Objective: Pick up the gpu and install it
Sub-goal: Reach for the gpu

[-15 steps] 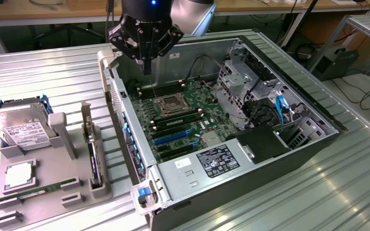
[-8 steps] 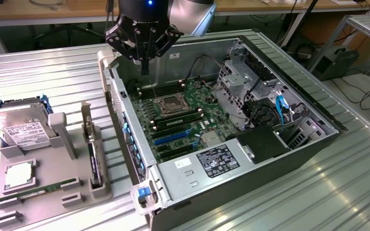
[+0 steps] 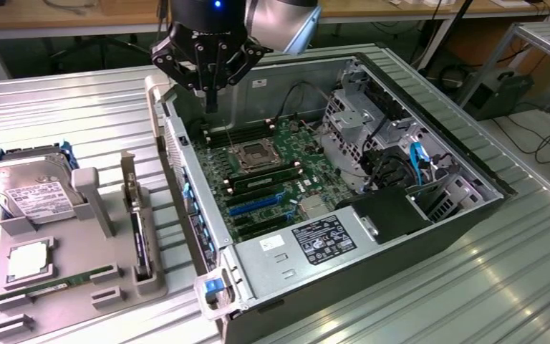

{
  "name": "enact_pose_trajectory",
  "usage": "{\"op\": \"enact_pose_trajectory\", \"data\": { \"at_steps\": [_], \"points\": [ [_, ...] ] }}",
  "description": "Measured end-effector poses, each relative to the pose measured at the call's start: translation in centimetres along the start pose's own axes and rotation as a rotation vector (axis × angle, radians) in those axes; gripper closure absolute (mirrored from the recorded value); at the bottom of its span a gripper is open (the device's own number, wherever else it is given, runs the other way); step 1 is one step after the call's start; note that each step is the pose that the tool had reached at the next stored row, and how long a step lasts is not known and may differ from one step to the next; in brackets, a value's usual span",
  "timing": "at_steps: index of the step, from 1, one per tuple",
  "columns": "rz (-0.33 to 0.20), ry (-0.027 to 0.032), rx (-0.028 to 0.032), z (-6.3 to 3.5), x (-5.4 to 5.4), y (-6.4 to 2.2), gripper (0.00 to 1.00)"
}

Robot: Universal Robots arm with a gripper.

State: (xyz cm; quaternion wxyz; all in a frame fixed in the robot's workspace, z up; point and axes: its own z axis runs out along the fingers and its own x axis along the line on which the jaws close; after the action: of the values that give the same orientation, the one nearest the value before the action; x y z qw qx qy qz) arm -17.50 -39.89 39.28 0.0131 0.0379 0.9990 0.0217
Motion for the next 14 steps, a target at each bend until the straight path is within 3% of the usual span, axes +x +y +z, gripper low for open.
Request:
{"op": "enact_pose_trajectory", "data": {
  "at_steps": [14],
  "points": [
    [0.0,0.0001,0.0001,-0.01,0.72,-0.06,0.89]
  ]
}}
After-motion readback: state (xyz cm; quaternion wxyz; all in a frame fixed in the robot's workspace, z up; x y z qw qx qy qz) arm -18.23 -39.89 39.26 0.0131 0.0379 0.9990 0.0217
